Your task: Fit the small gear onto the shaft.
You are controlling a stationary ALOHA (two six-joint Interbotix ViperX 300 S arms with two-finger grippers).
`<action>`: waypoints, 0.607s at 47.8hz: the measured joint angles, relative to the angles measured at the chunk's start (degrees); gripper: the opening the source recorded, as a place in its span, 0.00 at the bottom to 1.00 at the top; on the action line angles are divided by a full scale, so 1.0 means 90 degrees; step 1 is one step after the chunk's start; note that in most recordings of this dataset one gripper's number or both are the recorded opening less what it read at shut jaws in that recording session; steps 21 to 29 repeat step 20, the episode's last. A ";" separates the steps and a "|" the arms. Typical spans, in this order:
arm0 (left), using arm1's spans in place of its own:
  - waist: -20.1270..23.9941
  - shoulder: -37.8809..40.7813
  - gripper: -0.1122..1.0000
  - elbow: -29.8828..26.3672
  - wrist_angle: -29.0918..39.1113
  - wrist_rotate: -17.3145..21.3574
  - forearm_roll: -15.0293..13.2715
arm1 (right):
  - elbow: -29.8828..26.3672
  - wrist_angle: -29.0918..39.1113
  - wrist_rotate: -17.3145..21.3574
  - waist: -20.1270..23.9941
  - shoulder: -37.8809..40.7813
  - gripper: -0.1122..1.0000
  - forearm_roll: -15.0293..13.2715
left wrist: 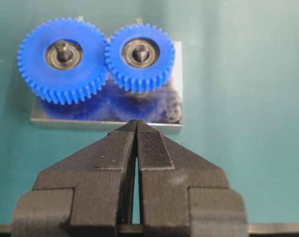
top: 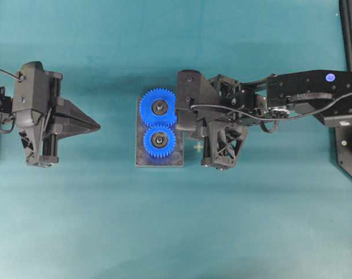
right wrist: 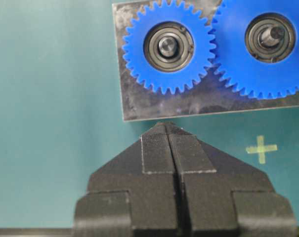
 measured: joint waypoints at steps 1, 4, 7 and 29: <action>0.0000 0.0000 0.10 0.0000 0.0000 0.0000 0.0010 | 0.0000 0.0000 0.0000 0.0010 -0.0010 0.08 0.0010; 0.0000 0.0000 0.10 0.0000 0.0000 0.0000 0.0010 | 0.0000 0.0010 0.0000 0.0010 0.0000 0.08 0.0010; 0.0000 0.0000 0.10 -0.0010 -0.0010 0.0000 0.0010 | 0.0000 0.0000 0.0000 0.0010 0.0000 0.08 0.0000; 0.0000 0.0010 0.10 0.0000 -0.0010 -0.0010 0.0010 | 0.0000 -0.0010 0.0010 0.0010 0.0029 0.08 0.0000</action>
